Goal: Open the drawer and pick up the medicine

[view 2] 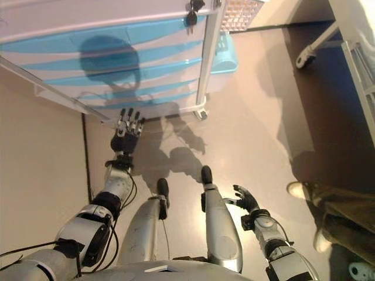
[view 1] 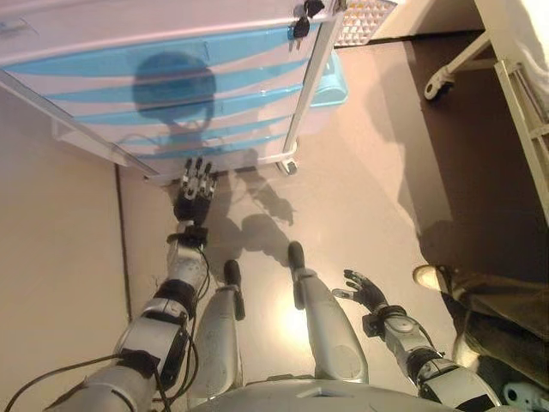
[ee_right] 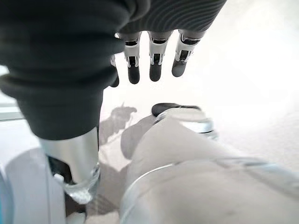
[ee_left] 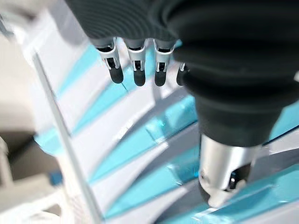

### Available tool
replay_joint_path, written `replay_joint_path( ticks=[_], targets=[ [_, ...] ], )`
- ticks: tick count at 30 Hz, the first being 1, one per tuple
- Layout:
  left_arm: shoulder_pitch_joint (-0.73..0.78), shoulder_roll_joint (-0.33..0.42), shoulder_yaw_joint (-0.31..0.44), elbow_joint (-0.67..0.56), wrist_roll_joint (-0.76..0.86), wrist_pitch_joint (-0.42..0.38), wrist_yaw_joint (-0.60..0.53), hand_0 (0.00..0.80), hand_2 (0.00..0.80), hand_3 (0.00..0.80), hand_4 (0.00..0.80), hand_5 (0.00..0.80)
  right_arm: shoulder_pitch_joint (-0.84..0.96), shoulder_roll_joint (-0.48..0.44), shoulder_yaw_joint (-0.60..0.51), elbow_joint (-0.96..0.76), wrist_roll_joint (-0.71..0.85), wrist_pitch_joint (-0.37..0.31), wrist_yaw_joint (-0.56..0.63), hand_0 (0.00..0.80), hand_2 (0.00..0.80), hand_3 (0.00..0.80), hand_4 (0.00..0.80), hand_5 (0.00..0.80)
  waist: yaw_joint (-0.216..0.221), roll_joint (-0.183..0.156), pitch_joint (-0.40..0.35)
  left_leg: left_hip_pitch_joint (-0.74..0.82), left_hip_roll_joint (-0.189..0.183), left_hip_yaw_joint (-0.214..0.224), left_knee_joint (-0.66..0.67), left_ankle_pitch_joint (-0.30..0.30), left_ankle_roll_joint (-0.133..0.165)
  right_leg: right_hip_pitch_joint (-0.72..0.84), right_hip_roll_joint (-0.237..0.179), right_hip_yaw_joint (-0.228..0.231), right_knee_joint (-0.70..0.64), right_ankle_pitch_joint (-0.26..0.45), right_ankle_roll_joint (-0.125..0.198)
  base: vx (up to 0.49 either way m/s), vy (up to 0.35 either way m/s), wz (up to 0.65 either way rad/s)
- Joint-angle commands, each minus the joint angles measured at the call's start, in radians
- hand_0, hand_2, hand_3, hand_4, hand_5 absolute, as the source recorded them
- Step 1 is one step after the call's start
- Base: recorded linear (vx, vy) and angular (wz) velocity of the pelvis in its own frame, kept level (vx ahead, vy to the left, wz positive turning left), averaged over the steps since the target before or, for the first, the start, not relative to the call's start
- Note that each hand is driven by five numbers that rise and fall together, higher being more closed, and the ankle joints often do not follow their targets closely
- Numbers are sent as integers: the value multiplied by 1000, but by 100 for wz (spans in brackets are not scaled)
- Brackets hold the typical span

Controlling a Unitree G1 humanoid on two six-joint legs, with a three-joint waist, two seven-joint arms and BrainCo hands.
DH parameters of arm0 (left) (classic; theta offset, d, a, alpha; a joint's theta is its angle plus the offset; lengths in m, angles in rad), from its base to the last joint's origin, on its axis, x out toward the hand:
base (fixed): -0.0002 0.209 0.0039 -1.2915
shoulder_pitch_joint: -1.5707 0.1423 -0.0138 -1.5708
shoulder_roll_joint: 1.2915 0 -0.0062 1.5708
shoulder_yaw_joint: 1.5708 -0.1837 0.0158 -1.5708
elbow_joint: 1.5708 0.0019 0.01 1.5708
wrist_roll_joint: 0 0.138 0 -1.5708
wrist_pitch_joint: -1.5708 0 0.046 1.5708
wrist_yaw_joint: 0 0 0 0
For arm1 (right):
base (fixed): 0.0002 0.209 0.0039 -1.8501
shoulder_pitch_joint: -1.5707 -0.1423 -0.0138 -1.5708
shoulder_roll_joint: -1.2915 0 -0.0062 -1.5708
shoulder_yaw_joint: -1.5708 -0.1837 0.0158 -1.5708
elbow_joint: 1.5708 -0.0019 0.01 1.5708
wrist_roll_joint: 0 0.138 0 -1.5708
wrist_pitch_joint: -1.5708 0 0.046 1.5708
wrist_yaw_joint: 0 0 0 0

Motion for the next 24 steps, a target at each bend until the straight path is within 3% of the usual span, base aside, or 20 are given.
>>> replay_joint_path(
  ticks=[1,9,19,20,21,24],
  targets=[
    [-53,53,50,-85,-79,-3,-61,0,0,0,0,0,55,-5,48,-63,53,-32,-7,0,0,0,0,0,-13,-5,-33,-26,-35,21,2,-27,63,-12,36,11,13,27,-37,9,-31,-7],
    [-231,135,51,-123,-153,-16,-118,0,0,0,0,0,70,-11,80,-76,76,-56,15,0,0,0,0,0,-43,-38,-19,-69,-28,37,51,-56,60,-28,42,25,-29,57,-40,4,-24,-10],
    [-389,249,64,-72,-273,-4,-106,0,0,0,0,0,95,-13,108,-71,87,-78,34,0,0,0,0,0,-64,-48,-23,-69,-20,56,99,-90,63,-2,36,30,-41,57,-42,22,-13,-2],
    [-405,265,65,-64,-294,7,-112,0,0,0,0,0,100,-11,110,-68,88,-81,36,0,0,0,0,0,-60,-42,-29,-56,-19,45,104,-122,62,12,40,30,-38,34,-39,35,-41,-3],
    [-416,274,65,-56,-306,11,-116,0,0,0,0,0,101,-12,113,-68,89,-82,38,0,0,0,0,0,-65,-51,-24,-68,-19,58,109,-96,65,7,36,31,-43,56,-41,41,-46,-7],
    [-437,289,58,-38,-302,30,-105,0,0,0,0,0,108,-5,125,-60,96,-88,42,0,0,0,0,0,-62,-56,-27,-68,-19,60,123,-101,67,24,36,31,-49,55,-42,4,-67,-8]
  ],
)
